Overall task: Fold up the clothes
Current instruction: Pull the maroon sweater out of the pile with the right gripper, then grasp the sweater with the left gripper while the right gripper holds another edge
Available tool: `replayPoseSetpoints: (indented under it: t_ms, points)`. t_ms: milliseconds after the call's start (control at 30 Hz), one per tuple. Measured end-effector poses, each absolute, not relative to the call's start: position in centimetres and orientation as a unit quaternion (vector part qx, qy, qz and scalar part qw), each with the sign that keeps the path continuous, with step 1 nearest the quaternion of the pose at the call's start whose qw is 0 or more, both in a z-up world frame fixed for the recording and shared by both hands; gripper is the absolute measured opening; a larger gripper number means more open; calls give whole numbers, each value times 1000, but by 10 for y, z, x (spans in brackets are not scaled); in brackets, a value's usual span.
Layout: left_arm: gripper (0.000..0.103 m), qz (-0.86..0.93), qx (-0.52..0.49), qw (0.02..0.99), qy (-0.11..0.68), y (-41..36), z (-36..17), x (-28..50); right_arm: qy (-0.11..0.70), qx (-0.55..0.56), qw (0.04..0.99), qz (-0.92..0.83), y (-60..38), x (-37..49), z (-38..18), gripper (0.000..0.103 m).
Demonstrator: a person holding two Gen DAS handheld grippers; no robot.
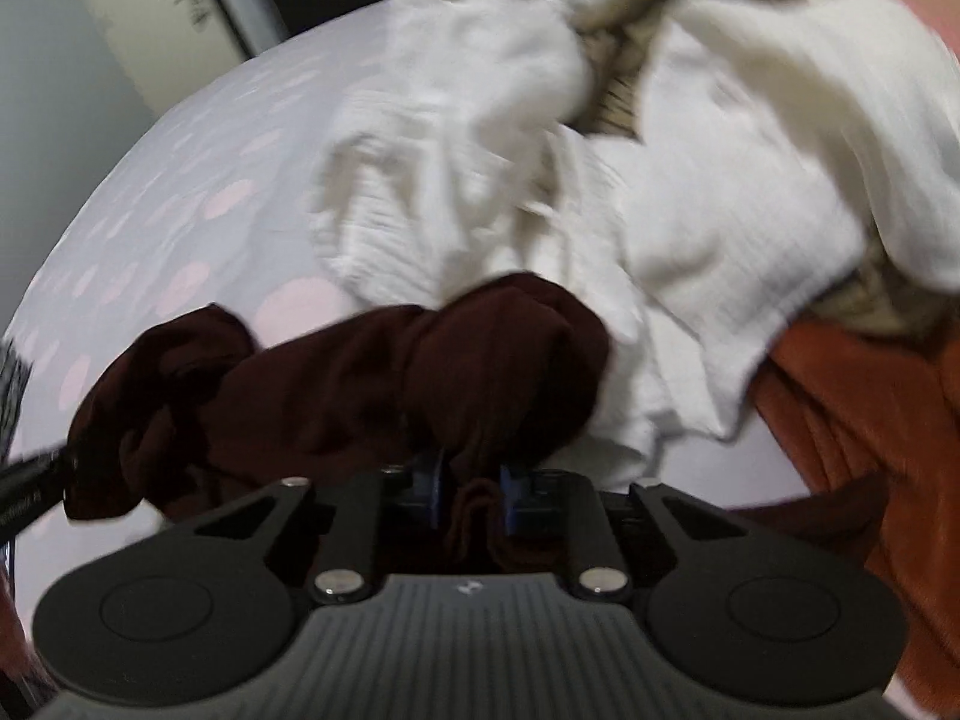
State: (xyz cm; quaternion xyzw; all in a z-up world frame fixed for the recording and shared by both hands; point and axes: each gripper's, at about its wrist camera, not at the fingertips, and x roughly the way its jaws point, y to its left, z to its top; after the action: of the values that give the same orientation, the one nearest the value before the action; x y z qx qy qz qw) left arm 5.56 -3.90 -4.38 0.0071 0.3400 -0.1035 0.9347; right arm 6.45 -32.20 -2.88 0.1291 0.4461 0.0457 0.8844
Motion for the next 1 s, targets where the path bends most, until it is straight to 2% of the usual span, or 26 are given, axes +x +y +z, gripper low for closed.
replayPoseSetpoints:
  t_ms: [400, 667, 767, 1000]
  points:
    - [8, 2, -15, 978, 208, 27, 20, 23, 345, 110, 918, 163, -251, 50, 50, 15]
    - [8, 51, -33, 977, 204, 71, 31, 11, 222, 186, 909, 300, -215, 29, 112, 15]
    - [8, 53, -33, 973, 223, 78, 27, 13, 231, 180, 911, 291, -205, 33, 119, 15]
    - [9, 38, -22, 958, 284, 84, 7, 13, 323, 151, 911, 207, -201, 59, 77, 16]
